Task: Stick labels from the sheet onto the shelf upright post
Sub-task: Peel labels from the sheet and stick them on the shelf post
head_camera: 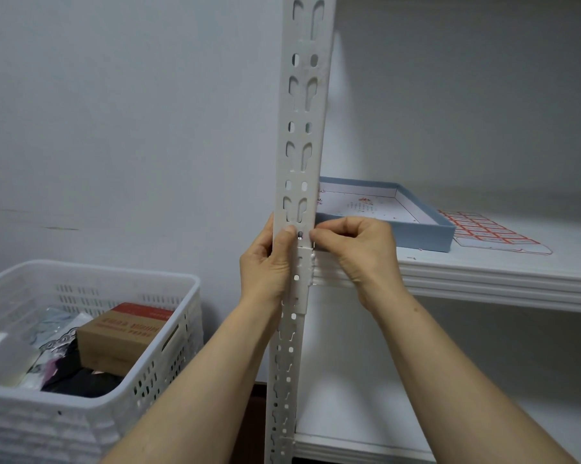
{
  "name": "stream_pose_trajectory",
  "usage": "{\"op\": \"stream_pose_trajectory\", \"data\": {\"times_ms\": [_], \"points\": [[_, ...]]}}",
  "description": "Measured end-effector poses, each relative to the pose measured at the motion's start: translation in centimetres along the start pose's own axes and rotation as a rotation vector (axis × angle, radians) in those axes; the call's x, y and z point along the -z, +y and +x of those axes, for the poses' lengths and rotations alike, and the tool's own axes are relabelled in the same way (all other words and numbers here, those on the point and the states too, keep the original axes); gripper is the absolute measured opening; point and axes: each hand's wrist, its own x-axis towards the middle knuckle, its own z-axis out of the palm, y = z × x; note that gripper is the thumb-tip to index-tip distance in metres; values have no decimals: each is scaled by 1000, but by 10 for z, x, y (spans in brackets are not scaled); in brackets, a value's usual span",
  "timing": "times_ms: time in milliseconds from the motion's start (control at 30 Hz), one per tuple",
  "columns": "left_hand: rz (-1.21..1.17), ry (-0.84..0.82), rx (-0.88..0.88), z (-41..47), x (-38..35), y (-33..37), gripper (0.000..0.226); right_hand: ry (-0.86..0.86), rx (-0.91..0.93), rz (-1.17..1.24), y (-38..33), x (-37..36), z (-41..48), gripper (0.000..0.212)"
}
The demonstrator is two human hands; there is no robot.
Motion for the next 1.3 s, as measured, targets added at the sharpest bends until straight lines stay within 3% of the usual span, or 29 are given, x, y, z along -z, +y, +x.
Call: {"op": "stream_pose_trajectory", "data": {"times_ms": [167,433,733,967,1300], "points": [[22,-25,-3,-1,2,0,31,-3,7,1,0,0,-1,17],[-60,38,75,-2,-4,6,18,-10,6,12,-1,0,-1,19],[30,-14,47,-4,0,6,40,3,-1,5,0,-1,-1,17],[119,-33,28,-1,0,13,7,-21,-2,39,-1,1,-2,11],[219,-11,-45,0,-1,15,11,-17,5,28,1,1,-2,15]]}}
